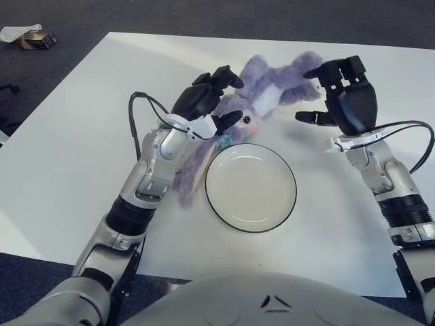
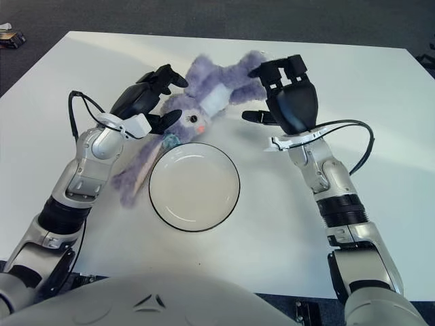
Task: Put the doll into the plate.
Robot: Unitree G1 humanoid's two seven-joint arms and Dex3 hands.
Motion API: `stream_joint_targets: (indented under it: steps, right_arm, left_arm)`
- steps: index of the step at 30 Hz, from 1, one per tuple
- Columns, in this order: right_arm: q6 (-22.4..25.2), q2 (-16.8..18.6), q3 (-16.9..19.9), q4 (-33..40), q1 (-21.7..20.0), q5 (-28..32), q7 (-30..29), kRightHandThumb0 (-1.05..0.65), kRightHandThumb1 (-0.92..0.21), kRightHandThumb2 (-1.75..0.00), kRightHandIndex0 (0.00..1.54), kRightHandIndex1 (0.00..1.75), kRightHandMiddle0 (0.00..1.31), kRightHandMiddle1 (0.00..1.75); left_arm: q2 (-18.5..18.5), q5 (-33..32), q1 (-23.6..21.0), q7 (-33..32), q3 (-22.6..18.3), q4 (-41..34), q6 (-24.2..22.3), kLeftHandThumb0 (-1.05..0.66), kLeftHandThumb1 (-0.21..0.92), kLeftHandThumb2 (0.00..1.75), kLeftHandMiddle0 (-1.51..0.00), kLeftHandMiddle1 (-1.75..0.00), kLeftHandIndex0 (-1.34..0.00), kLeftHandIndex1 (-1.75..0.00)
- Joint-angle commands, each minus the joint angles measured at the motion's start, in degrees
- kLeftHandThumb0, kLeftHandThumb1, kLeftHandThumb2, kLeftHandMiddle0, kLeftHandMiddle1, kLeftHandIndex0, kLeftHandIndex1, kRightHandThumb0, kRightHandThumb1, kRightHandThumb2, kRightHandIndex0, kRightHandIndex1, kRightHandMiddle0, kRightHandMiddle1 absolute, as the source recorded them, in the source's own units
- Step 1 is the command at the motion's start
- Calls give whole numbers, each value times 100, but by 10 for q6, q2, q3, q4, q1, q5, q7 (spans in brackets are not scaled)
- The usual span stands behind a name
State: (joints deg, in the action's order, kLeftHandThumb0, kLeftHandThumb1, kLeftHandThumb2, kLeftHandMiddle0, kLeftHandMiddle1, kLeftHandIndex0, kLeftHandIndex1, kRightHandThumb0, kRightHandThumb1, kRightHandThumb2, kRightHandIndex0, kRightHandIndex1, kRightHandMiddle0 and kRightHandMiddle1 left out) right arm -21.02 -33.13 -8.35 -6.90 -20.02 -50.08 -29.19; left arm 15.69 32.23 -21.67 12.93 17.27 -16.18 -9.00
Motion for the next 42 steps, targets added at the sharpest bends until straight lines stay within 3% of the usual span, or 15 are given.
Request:
stream_joint_targets:
  steps: [1,9,14,34,42]
  right_arm:
    - [10,-11,7,4,13,1,15,-92,-80,-32,0,39,0,66]
    - [5,-21,12,10,13,2,26,-98,-87,-22,0,17,0,41]
    - [8,-25,15,21,15,3,31,-99,-88,-20,0,12,0,35]
    - [-2,-28,50,102,34,41,96,-95,-86,-16,3,9,0,42]
    - [5,-24,46,97,17,39,126,-93,-85,-16,4,9,0,44]
  left_arm:
    - [-1,7,7,-10,-3,7,4,-105,92,88,-13,-131,0,-125]
    - [-4,19,3,-24,1,21,5,-105,92,88,-15,-136,0,-127]
    - [-3,23,-4,-17,4,28,3,-105,92,89,-15,-138,0,-116]
    - [-4,24,-14,-42,-1,75,31,-105,92,97,-16,-137,0,-106]
    - [-7,23,-17,-45,-4,87,34,-105,92,96,-18,-137,0,-110]
